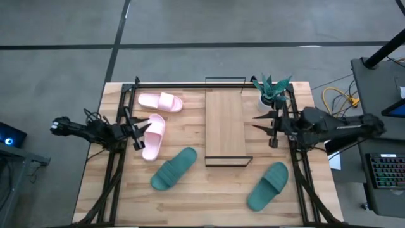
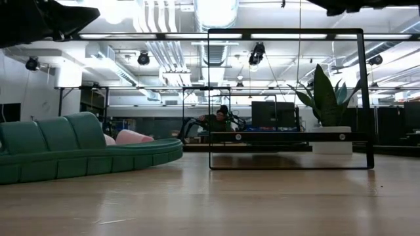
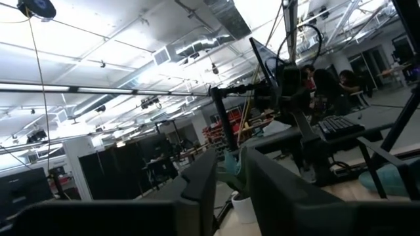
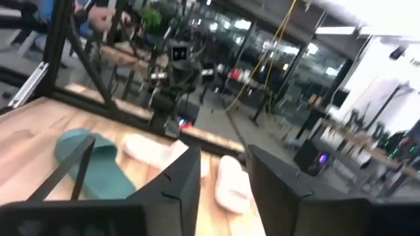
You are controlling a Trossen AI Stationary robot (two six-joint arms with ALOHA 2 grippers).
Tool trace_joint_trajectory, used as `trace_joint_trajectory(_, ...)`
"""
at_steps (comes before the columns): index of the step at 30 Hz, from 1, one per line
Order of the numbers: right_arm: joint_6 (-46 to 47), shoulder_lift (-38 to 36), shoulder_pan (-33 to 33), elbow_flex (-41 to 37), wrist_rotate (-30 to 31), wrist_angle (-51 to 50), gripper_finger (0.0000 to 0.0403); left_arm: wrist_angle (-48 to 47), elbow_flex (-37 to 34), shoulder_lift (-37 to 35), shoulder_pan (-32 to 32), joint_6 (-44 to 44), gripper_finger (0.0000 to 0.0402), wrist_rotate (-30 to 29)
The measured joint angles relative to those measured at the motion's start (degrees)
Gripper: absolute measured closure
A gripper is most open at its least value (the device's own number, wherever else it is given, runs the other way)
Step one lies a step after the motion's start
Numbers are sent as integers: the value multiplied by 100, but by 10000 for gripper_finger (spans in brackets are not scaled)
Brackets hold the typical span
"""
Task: Pick and place slides into the shelf
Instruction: Put the right green slipper on the shelf
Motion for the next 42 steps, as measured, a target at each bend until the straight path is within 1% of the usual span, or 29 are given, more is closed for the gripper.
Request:
trace_joint_trajectory(7,96,717,2,810,0,-907,264,11,0,62,0,1,319,1)
trace_joint_trajectory(18,620,1497,2,1484,-4,-1243,278,1,0,123,-1,-1,319,3)
trace_joint_trajectory(22,953,1715,2,1724,-4,-1466,280,-6,-4,207,0,-1,319,5)
trace_joint_trajectory(29,1662,2117,2,2260,-5,-2179,274,-2,-9,324,0,-1,319,8)
trace_joint_trajectory(32,1671,2316,2,2404,-6,-2325,273,-2,-11,384,0,-1,319,8)
trace_joint_trajectory(39,1288,2781,2,2525,-4,-2315,283,18,-13,436,0,-22,319,10)
trace_joint_trajectory(42,1274,2963,2,2658,-4,-2309,287,-13,-13,477,-1,-284,319,13)
